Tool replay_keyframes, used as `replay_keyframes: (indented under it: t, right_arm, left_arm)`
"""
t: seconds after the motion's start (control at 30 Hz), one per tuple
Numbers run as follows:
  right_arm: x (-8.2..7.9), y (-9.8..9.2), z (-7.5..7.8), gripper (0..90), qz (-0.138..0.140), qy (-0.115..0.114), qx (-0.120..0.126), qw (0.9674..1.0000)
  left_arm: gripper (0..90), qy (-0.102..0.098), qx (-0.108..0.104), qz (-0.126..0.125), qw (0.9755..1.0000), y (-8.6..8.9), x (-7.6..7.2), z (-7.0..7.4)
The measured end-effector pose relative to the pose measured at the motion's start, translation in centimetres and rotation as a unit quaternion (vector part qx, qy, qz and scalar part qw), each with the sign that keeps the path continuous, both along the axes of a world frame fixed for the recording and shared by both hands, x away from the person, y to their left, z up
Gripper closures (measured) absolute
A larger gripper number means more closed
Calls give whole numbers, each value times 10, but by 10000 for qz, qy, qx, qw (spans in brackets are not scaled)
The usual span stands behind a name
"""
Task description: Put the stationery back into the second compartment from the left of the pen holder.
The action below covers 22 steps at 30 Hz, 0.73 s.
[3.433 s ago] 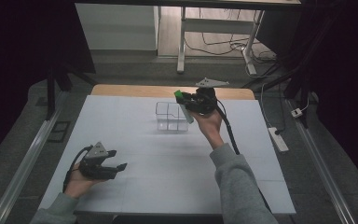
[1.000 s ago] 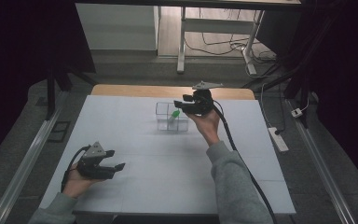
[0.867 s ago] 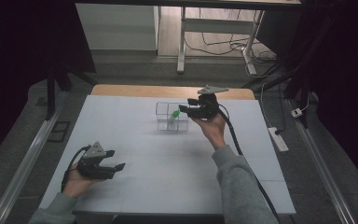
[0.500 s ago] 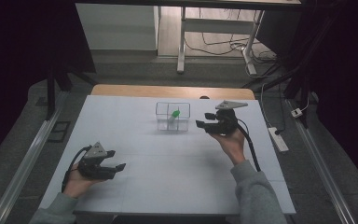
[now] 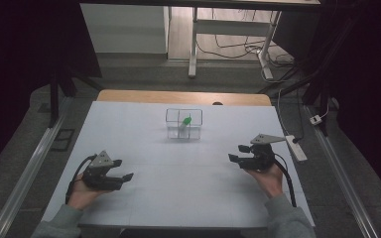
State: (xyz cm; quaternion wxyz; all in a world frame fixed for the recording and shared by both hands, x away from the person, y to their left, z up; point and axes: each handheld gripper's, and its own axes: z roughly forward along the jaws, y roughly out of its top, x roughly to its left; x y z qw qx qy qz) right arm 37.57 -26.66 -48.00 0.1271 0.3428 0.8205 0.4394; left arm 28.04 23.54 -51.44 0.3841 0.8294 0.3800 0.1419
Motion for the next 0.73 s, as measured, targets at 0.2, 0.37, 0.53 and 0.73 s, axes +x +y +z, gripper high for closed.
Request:
replay_keyframes:
  t: [0.2, 0.37, 0.53, 0.73]
  right_arm:
    - [-16, -13, -6, 389, 33, -25, -35, 10000]
    - [-26, -22, -10, 382, 71, -24, -37, 10000]
    - [-32, -28, -11, 378, 83, -50, -31, 9999]
    - [-33, -29, -11, 366, 100, -81, -49, 9999]
  left_arm:
    - [294, -15, -7, 14, 10000, 0, 0, 0]
    - [294, -17, -9, 22, 10000, 0, 0, 0]
    - [293, -24, -15, 31, 10000, 0, 1, 0]
    - [288, -33, -3, 27, 10000, 0, 1, 0]
